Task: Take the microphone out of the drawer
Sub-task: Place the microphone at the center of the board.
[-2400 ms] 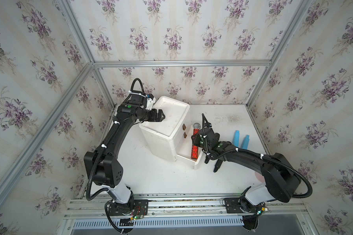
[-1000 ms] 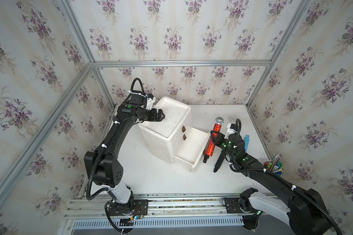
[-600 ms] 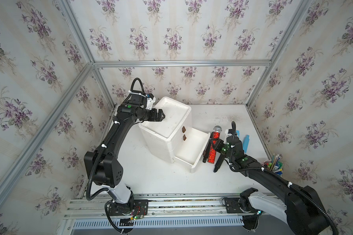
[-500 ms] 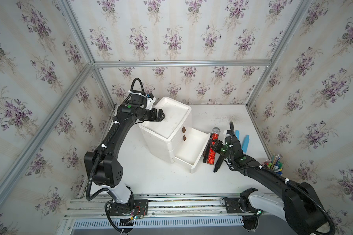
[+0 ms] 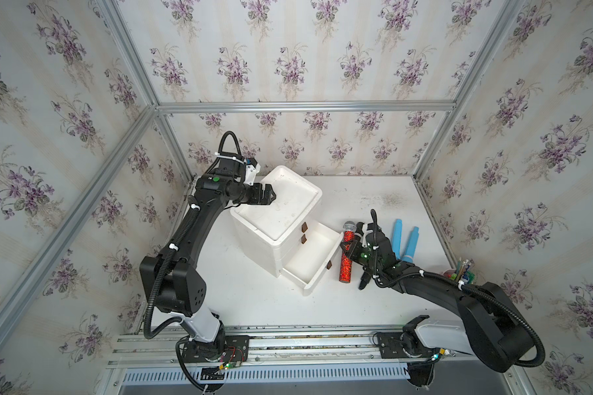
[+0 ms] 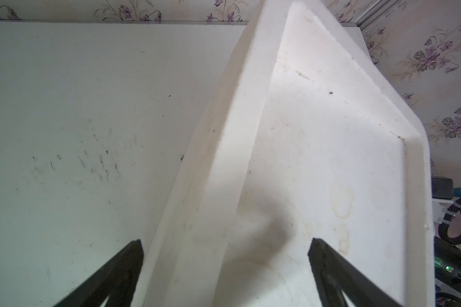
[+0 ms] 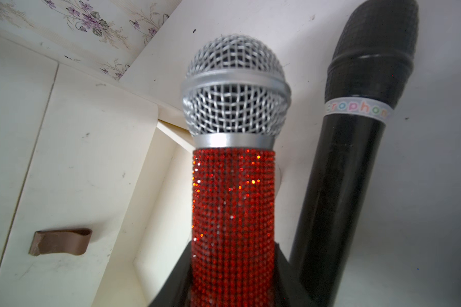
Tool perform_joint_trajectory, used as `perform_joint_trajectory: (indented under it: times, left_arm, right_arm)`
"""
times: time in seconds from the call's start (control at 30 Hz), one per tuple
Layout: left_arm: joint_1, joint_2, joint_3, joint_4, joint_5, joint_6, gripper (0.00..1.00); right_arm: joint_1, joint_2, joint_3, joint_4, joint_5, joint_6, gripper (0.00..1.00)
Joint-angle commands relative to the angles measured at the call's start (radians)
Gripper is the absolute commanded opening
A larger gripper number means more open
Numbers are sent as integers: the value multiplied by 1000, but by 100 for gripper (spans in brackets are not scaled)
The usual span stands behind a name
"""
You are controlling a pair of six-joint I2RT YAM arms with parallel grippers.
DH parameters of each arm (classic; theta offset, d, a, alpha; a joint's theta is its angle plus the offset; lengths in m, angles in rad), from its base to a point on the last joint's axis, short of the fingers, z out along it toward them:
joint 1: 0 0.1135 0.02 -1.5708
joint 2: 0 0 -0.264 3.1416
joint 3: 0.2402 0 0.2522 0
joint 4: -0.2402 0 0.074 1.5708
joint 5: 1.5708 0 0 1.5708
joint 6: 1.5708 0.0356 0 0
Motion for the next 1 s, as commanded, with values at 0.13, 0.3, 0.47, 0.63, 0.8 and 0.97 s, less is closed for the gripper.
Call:
perform_joint_trajectory:
  times: [0.13,0.3,0.47,0.63,0.8,0.97]
  left_arm:
    - [1,2,-6,-60,-5,-5,99]
    - [1,2,-7,-59,-10,-3,99]
    - [1,3,-8,-60,-12,-2,99]
    - [1,2,-8,-60,-11,-2,99]
    - [1,-2,-7,-60,-10,-3,99]
    - [2,-2,-6,-60,-10,-4,99]
  right_arm:
    - [27,84,56,121,-16,27,0]
    - [27,145,105,151,-32,42,0]
    - [18,99,107,112,2,27,0]
    - [-60,15,77,52,-17,16,0]
    - [-140,-19,52,-20,-22,-11,0]
    - [-208,-35,-4,-15,-17,-5,0]
